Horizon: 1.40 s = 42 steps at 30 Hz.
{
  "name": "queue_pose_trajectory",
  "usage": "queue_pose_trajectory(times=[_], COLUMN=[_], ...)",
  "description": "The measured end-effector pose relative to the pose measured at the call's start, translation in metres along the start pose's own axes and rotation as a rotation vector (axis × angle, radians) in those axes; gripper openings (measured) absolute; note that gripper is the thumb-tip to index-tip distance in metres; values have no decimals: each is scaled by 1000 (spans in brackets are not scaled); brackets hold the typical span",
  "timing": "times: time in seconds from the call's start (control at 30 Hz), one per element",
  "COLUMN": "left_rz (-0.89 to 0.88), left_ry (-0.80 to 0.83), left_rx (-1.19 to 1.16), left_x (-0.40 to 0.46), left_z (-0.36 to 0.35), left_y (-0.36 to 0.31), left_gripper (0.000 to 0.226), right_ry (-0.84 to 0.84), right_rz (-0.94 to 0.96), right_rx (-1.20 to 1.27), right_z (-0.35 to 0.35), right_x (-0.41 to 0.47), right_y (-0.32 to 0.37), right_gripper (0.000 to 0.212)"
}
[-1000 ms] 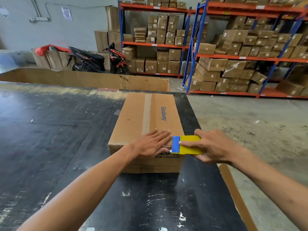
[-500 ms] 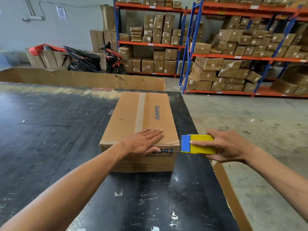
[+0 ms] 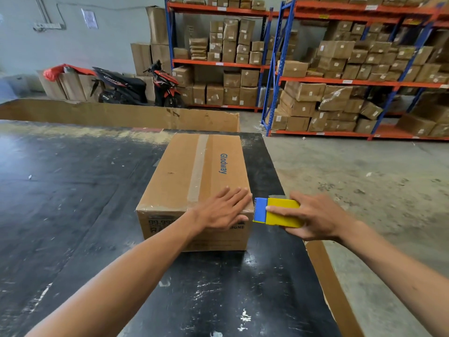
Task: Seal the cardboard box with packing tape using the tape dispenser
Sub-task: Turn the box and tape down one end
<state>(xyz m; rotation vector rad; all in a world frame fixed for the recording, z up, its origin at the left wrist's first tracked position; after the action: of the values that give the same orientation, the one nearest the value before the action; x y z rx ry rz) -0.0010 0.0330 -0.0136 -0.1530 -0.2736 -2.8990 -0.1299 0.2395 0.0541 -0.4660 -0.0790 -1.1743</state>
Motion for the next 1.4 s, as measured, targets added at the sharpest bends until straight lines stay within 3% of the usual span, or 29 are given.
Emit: queue_pose_trajectory(times=[0.2,0.33,0.5,0.67,0.87,0.97,1.1,1.17,1.27,1.4], left_rz=[-14,-15,-31,4,17,57,115,146,120,88], left_ry=[36,51,-12,50,53,-17,-103,-42,-84,-186], left_rx=[45,38,10,18,19,11,1,2,43,116], left_x=[-2,-3,-1,0,0,-1,9,15,20,23], left_z=[1,4,-2,-2,-3,-1,1,-1,-7,-7], left_y=[4,2,3,3,2,3,-21,-31,-36,-34], left_gripper=[87,90,96,86,95,102,76,65,44,42], right_ry=[35,78,116,209,258,292,280,271,251,219], right_rz=[-3,2,-12,-110,-62,-112,-230,-300,-344,-383], right_rx=[10,19,-28,-82,-182,-179,-166,-155,-145,-151], right_z=[8,12,-8,-39,-47,-58,-42,-32,-22,-15], right_x=[-12,-33,-22,2,12,9,-2,-6,-9,-8], right_y=[4,-10,-11,-2,26,36,16,7,5,15], right_gripper=[53,65,54,58,44,51,48,46,55,57])
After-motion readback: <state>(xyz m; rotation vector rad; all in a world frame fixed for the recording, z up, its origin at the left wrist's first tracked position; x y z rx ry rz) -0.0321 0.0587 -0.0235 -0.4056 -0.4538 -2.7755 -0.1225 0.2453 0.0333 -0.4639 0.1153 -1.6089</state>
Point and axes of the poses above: each hand's wrist, its own x-axis towards the middle knuckle, its own z-axis out of the back of the hand, y = z × x, the point moved 3 cm from there along x, towards the middle knuckle, and after that the axes turned 14 degrees about z, right-handed, at the moved point
